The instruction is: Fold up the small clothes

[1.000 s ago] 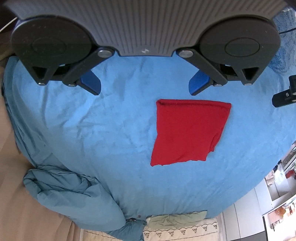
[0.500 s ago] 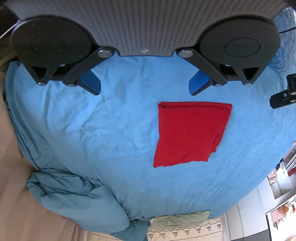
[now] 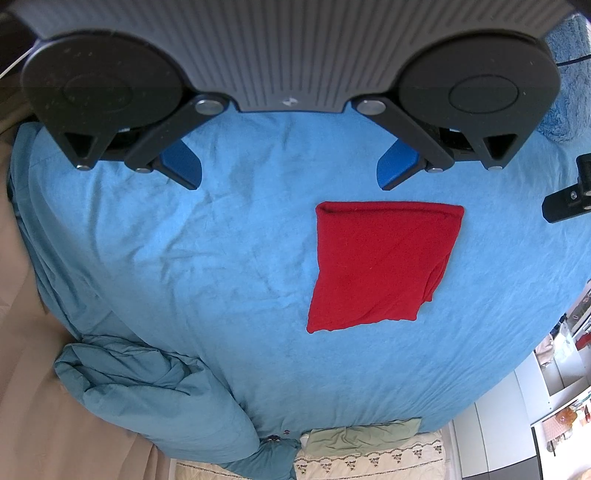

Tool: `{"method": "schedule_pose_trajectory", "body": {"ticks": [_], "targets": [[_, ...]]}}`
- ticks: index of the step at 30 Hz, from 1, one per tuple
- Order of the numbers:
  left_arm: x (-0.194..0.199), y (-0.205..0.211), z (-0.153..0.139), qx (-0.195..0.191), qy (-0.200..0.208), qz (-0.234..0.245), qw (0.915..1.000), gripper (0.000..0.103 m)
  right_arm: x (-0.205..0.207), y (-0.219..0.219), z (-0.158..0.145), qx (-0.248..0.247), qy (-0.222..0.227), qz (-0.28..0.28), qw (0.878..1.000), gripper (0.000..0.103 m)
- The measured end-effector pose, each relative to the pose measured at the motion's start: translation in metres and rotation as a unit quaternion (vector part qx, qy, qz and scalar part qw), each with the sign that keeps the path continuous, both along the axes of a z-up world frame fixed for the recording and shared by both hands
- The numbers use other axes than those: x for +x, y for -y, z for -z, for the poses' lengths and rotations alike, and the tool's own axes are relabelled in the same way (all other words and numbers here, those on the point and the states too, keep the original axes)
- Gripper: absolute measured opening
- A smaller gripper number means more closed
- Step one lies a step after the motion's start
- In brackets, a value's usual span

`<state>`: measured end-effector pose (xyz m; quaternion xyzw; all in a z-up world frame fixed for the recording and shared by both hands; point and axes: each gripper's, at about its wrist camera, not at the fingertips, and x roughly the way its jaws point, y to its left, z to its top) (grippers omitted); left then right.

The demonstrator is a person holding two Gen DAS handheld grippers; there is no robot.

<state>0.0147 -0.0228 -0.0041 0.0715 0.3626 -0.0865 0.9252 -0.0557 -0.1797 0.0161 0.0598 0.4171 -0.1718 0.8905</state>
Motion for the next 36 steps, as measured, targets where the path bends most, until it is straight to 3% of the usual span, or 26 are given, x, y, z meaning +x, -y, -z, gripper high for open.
{"method": "schedule_pose_trajectory", "body": {"ticks": [36], "targets": [[0.0039, -0.0009, -0.0024, 0.002, 0.004, 0.0, 1.0, 0.103, 0.0035, -0.002, -0.0005, -0.005, 0.003, -0.003, 1.0, 0.103]]}}
